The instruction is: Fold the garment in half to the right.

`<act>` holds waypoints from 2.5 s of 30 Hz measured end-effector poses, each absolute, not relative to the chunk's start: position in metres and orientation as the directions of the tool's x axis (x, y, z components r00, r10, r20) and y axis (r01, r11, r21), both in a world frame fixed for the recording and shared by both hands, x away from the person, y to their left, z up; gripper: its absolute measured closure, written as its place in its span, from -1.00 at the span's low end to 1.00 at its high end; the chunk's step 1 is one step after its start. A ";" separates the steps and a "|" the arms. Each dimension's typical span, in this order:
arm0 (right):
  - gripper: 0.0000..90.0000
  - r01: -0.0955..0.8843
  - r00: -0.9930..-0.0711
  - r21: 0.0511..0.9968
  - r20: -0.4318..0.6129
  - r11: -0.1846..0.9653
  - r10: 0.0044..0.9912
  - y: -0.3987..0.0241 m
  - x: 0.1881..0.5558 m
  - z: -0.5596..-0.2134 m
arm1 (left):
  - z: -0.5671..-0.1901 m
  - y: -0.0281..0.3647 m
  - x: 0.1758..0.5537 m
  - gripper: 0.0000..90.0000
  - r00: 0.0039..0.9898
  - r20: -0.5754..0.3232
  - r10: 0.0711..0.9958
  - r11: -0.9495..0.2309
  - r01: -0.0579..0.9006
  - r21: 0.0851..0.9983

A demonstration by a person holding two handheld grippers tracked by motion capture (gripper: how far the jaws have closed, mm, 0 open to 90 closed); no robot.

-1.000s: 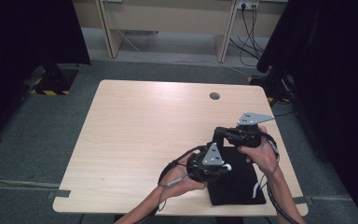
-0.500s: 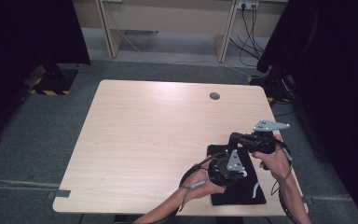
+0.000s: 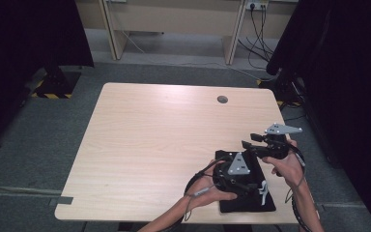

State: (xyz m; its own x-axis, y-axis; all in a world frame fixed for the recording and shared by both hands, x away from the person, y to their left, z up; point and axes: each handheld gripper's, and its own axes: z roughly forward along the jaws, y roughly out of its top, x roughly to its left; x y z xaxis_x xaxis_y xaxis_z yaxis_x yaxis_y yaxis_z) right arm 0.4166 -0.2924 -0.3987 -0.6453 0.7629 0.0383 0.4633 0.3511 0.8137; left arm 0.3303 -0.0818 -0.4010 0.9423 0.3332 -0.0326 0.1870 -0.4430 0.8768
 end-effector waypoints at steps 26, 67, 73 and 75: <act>0.89 0.524 -0.635 0.722 -0.023 0.452 0.772 -0.302 0.421 -0.417 | -0.475 -0.048 0.326 -0.56 0.840 0.028 0.542 -0.563 0.338 0.754; -0.08 0.556 -0.545 0.748 -0.002 0.363 0.838 -0.318 0.353 -0.446 | -0.457 -0.058 0.431 -0.18 0.825 0.010 0.565 -0.529 0.353 0.772; -0.07 0.592 -0.532 0.725 0.022 0.352 0.847 -0.322 0.356 -0.458 | -0.471 -0.058 0.453 0.32 0.870 0.005 0.493 -0.567 0.317 0.760; -0.07 0.595 -0.530 0.723 0.027 0.350 0.847 -0.323 0.357 -0.460 | -0.471 -0.057 0.455 0.58 0.874 0.012 0.485 -0.569 0.305 0.763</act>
State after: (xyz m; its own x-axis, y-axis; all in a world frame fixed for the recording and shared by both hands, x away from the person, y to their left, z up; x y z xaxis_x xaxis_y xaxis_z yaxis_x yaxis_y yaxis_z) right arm 0.3566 -0.3232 -0.4598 -0.5304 0.8473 0.0272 0.5955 0.3495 0.7233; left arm 0.4552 -0.0567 -0.4713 0.8743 0.4852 0.0118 0.3055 -0.5690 0.7635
